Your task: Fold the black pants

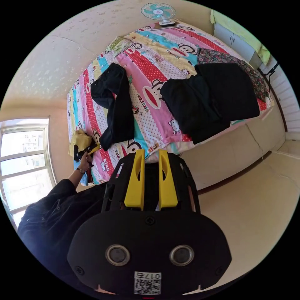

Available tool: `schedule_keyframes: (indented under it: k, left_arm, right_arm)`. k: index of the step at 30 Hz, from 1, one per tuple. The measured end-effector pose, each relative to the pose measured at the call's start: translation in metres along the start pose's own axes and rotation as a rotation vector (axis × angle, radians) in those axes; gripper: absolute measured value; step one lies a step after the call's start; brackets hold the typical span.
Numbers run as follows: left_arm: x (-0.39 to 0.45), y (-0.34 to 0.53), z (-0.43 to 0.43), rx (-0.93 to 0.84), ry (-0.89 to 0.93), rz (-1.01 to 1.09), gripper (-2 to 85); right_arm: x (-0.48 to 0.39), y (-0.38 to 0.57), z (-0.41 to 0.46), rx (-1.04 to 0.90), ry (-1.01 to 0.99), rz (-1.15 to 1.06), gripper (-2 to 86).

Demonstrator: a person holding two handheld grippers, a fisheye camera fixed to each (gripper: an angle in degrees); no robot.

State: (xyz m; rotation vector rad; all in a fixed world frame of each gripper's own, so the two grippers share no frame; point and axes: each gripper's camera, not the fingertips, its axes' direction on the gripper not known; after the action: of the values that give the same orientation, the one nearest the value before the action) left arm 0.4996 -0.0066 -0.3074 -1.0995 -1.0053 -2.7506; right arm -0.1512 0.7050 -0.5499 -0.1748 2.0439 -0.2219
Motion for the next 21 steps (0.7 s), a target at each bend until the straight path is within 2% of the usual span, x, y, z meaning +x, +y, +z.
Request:
schedule_keyframes:
  k: [3, 5, 7, 11, 13, 14, 15, 18, 21]
  left_arm:
    - [-0.035, -0.008, 0.027, -0.054, 0.125, -0.121, 10.0]
    - [-0.062, 0.0, 0.025, -0.006, 0.236, -0.235, 7.1]
    - [-0.096, 0.013, 0.027, -0.056, 0.475, -0.3, 4.7]
    - [-0.116, 0.047, -0.006, -0.045, 0.7, -0.127, 4.1]
    - [-0.145, 0.092, -0.034, 0.003, 0.886, -0.152, 4.0]
    - [-0.154, 0.105, -0.041, 0.029, 0.921, -0.172, 4.0]
    - [-0.172, 0.132, -0.058, 0.091, 0.951, -0.2, 4.0]
    - [-0.209, 0.202, -0.095, 0.282, 0.845, -0.251, 3.6]
    - [-0.235, 0.262, -0.083, 0.283, 0.715, -0.402, 0.4]
  right_arm:
    - [-0.016, 0.01, -0.01, 0.016, 0.03, -0.007, 7.0]
    - [-0.026, 0.009, -0.002, -0.033, 0.048, -0.005, 6.9]
    - [-0.035, 0.003, 0.011, -0.075, 0.046, -0.008, 6.9]
    - [-0.084, -0.028, 0.055, -0.165, -0.015, -0.111, 7.3]
    - [-0.12, -0.043, 0.081, -0.235, -0.016, -0.218, 7.7]
    - [-0.147, -0.05, 0.098, -0.278, -0.007, -0.309, 8.0]
    - [-0.161, -0.053, 0.106, -0.299, -0.001, -0.358, 8.2]
    - [-0.223, -0.062, 0.149, -0.397, 0.04, -0.579, 8.7]
    - [-0.265, -0.074, 0.191, -0.484, 0.049, -0.71, 9.1]
